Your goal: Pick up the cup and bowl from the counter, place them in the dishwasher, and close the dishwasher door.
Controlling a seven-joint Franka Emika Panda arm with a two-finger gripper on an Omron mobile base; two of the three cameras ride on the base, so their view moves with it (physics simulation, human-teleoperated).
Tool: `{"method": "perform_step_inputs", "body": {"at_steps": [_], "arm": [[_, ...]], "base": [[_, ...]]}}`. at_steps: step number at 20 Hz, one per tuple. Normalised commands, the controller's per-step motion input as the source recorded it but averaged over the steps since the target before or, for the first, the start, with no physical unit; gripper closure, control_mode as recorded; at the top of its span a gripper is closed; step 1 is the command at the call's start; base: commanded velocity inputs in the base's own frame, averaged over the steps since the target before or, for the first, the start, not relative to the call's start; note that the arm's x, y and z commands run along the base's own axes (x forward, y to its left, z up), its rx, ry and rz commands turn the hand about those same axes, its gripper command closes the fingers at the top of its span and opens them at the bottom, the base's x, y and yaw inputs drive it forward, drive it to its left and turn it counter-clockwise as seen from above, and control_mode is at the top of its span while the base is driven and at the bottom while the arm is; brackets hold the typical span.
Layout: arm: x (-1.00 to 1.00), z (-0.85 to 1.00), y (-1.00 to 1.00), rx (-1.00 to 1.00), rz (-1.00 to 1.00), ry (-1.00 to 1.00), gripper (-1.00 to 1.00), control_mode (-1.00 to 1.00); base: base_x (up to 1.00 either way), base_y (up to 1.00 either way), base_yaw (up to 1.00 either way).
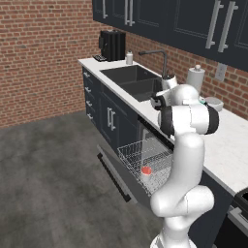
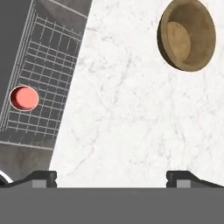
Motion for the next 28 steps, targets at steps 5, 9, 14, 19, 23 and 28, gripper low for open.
{"method": "perform_step_inputs", "body": {"at_steps": [5, 9, 14, 19, 23, 28], "arm": [[0.32, -0.24, -0.25, -0.01, 0.03, 0.0, -1.0, -1.0], [0.61, -0.23, -0.05, 0.0, 0.09, 0.0, -1.0, -1.0], [0.79, -0.23, 0.0, 0.0, 0.1, 0.0, -1.0, -1.0], [0.59, -0.11, -0.11, 0.0, 0.06, 0.0, -1.0, -1.0], [0.38, -0.1, -0.12, 0.0, 0.02, 0.0, -1.0, -1.0], [0.16, -0.27, -0.03, 0.0, 0.0, 0.0, -1.0, -1.0]], "base": [[0.0, 0.0, 0.0], [0.0, 0.0, 0.0], [0.0, 0.0, 0.0], [0.0, 0.0, 0.0], [0.0, 0.0, 0.0], [0.0, 0.0, 0.0]]}}
